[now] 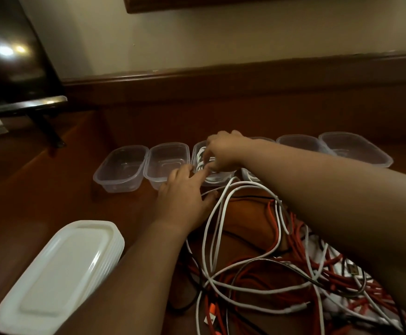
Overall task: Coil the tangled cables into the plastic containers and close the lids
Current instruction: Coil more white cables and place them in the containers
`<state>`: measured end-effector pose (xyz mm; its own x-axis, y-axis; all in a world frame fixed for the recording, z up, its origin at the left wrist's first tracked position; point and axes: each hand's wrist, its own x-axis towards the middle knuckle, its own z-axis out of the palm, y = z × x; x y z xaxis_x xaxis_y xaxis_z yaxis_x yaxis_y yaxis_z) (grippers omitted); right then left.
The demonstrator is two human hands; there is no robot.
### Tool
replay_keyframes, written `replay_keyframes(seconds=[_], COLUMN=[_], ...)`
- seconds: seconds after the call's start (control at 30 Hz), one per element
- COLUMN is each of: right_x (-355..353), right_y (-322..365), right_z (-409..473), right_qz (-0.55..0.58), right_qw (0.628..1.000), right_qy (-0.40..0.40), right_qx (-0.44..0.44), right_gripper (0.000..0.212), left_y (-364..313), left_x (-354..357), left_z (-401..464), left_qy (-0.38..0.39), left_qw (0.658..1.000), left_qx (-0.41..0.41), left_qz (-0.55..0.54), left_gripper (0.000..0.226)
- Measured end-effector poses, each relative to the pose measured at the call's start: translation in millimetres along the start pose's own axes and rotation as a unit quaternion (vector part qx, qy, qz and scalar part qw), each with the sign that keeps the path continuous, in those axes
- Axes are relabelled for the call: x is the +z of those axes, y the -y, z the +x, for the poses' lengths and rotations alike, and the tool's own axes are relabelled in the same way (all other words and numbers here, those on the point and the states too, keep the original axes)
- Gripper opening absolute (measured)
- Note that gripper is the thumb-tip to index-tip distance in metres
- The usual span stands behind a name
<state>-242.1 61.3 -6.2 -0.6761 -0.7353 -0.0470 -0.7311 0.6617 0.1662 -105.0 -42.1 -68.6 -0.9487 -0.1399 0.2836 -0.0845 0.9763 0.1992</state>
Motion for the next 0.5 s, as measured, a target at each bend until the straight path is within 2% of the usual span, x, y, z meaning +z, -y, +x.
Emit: replay_keyframes(seconds=[0.1, 0.27, 0.4, 0.5], right_x=[-1.2, 13.1, 15.2, 9.1], right_y=[-2.1, -2.3, -2.7, -2.3], right_z=[5.3, 12.6, 18.1, 12.1], right_qz=[0.053, 0.016, -0.003, 0.025], right_qw=[0.998, 0.997, 0.993, 0.996], right_qy=[-0.026, 0.075, 0.113, 0.082], right_qx=[-0.007, 0.012, 0.023, 0.023], right_gripper=[0.044, 0.052, 0.052, 0.047], left_y=[0.0, 0.3, -0.4, -0.1], left_x=[-1.3, -2.1, -2.9, -2.1], left_z=[0.5, -0.1, 0.3, 0.6], left_qy=[-0.003, -0.001, 0.001, 0.000], left_qw=[1.000, 1.000, 1.000, 1.000], left_qx=[0.002, 0.000, -0.003, 0.001], left_qz=[-0.004, -0.020, -0.025, -0.023], left_gripper=[0.055, 0.055, 0.054, 0.054])
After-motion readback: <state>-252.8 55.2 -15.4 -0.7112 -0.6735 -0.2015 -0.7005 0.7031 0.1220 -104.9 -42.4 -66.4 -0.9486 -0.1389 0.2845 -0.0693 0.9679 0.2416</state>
